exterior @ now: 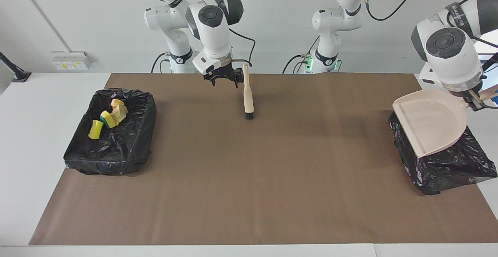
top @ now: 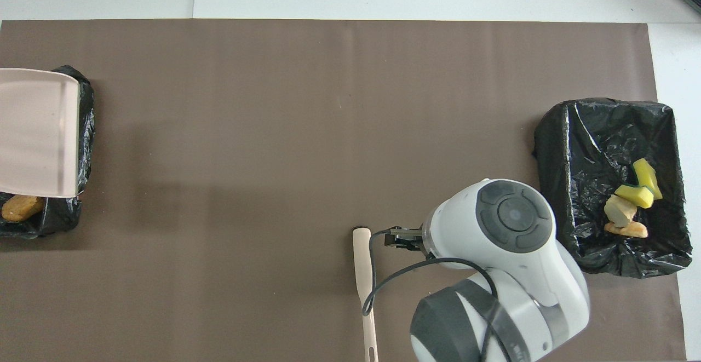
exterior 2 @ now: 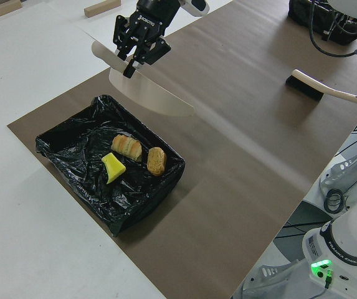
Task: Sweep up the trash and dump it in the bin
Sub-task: 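Bring the empty dustpan back to the mat center while the right gripper withdraws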
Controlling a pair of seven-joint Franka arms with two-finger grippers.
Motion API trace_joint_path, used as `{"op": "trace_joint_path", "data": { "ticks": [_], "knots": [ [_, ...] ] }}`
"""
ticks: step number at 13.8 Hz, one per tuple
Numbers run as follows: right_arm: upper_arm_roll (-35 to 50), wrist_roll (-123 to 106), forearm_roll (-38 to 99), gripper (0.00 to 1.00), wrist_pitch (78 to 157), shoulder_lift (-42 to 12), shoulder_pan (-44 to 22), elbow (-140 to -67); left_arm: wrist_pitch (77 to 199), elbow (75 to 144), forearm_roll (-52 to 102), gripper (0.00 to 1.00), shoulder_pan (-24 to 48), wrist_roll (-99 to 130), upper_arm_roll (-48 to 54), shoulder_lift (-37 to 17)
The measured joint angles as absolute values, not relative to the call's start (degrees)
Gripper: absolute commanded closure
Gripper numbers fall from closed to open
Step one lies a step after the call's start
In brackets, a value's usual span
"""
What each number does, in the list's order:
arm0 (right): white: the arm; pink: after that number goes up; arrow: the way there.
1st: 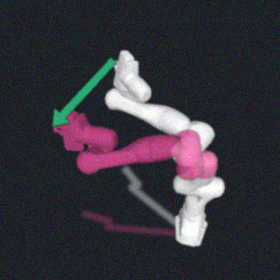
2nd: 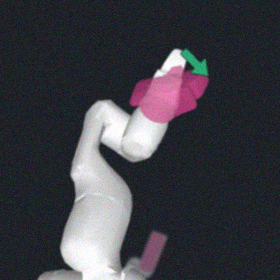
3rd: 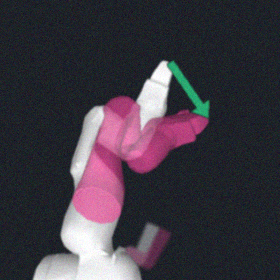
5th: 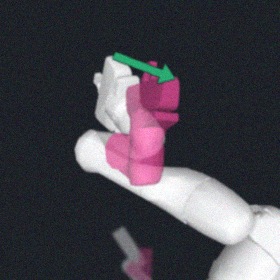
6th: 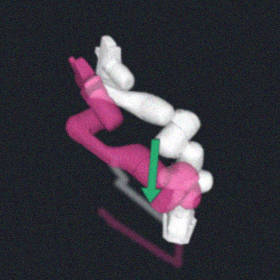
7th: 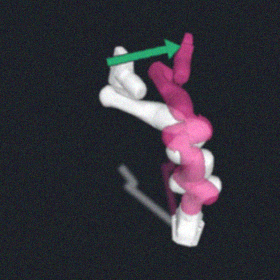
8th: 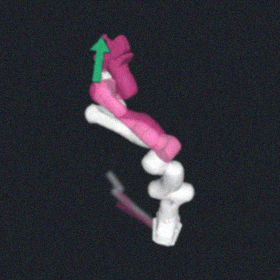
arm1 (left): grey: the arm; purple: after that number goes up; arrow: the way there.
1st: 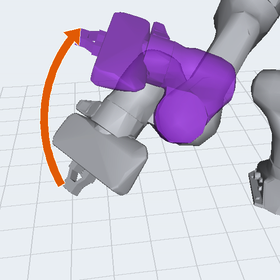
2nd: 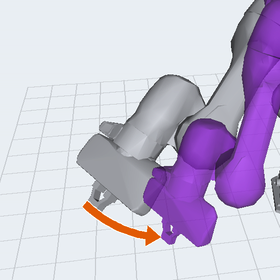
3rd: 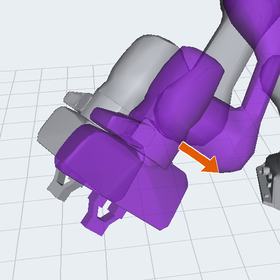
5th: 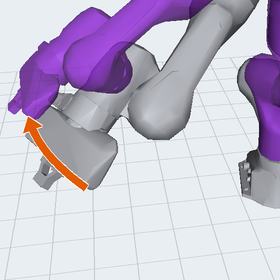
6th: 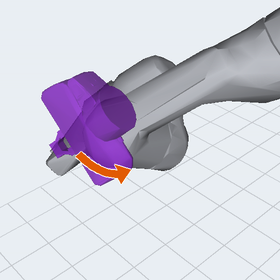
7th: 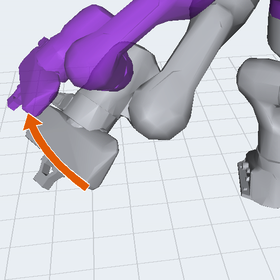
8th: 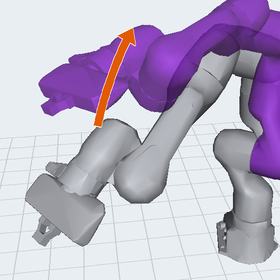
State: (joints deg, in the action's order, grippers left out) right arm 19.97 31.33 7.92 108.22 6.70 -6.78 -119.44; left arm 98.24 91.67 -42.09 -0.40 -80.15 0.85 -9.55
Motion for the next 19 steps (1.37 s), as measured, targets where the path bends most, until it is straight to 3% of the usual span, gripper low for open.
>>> {"op": "trace_joint_path", "data": {
  "ticks": [3,9,16,19],
  "knots": [
    [18.20,25.60,7.04,0.00,103.94,6.81,-2.94,-114.73,98.09,92.57,-33.48,1.00,3.10,-70.05,0.95,-10.20],
    [0.48,9.83,1.97,0.00,94.90,7.02,-6.18,-104.82,98.06,94.08,-20.17,1.00,15.46,-38.63,1.21,-16.03],
    [-2.72,6.46,-1.93,0.00,85.85,7.05,-4.12,-95.33,102.19,92.28,-5.36,1.00,26.13,-6.51,1.23,-20.42],
    [-5.52,5.71,-1.57,0.00,84.05,7.06,-4.10,-93.45,102.58,87.74,-2.23,1.00,30.26,5.79,1.21,-23.54]
  ]
}}
